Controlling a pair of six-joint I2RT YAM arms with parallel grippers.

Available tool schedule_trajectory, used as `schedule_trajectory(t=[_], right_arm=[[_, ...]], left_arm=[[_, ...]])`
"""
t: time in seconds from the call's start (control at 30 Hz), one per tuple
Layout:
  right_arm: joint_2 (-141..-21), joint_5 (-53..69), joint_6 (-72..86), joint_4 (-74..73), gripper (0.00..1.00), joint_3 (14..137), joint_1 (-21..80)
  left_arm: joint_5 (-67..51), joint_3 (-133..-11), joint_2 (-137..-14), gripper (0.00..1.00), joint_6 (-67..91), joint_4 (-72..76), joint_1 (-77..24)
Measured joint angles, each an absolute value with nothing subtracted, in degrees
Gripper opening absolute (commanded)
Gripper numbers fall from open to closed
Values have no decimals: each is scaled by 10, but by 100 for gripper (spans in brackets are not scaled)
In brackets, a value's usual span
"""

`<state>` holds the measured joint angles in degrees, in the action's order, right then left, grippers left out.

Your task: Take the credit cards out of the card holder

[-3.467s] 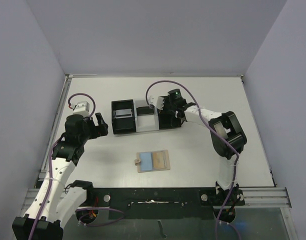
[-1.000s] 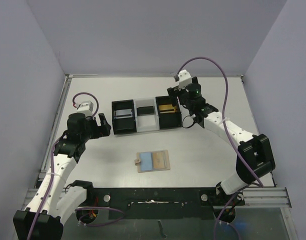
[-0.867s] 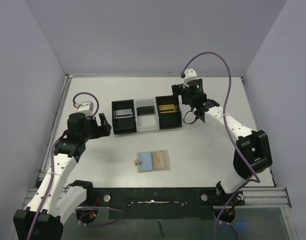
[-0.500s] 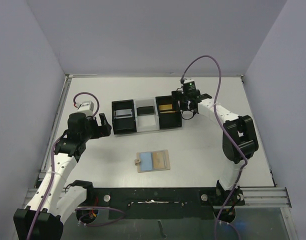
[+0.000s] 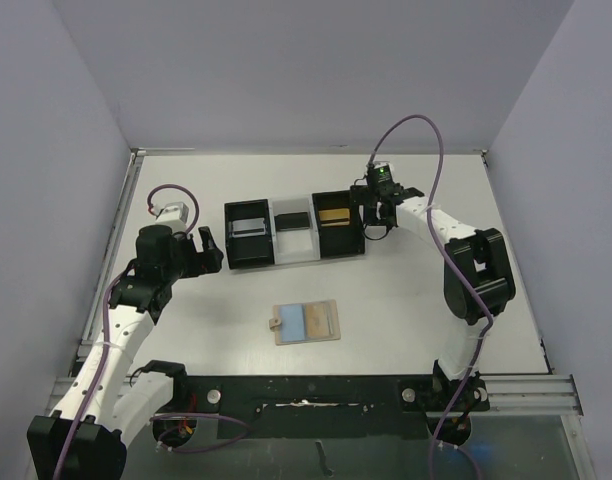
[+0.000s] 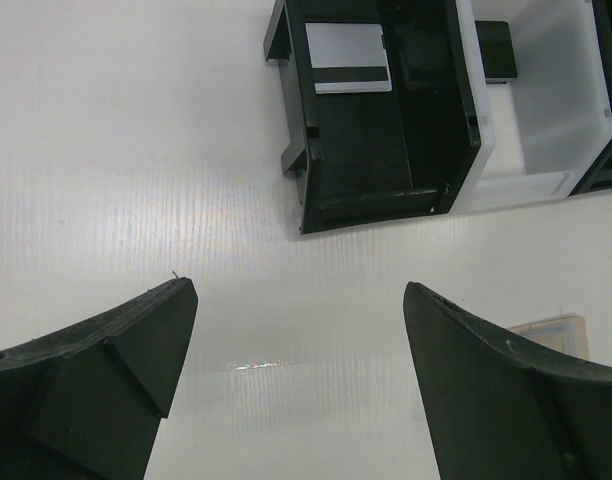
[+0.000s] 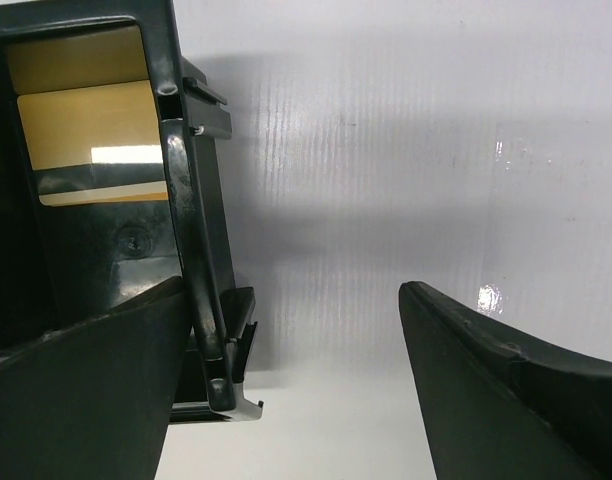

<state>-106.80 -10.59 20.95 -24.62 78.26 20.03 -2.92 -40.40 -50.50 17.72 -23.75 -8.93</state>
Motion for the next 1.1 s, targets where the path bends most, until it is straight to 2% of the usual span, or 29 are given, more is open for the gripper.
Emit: schedule_trajectory(t=[0.63,1.1], right_arm=[[-998,-127,216,-250,80,687,188],[-990,-102,176,-254,83,684,154]], left_arm=[[-44,-404,-517,84,175,-237,-89],[-65,-404,-525,85,174,-237,-89]])
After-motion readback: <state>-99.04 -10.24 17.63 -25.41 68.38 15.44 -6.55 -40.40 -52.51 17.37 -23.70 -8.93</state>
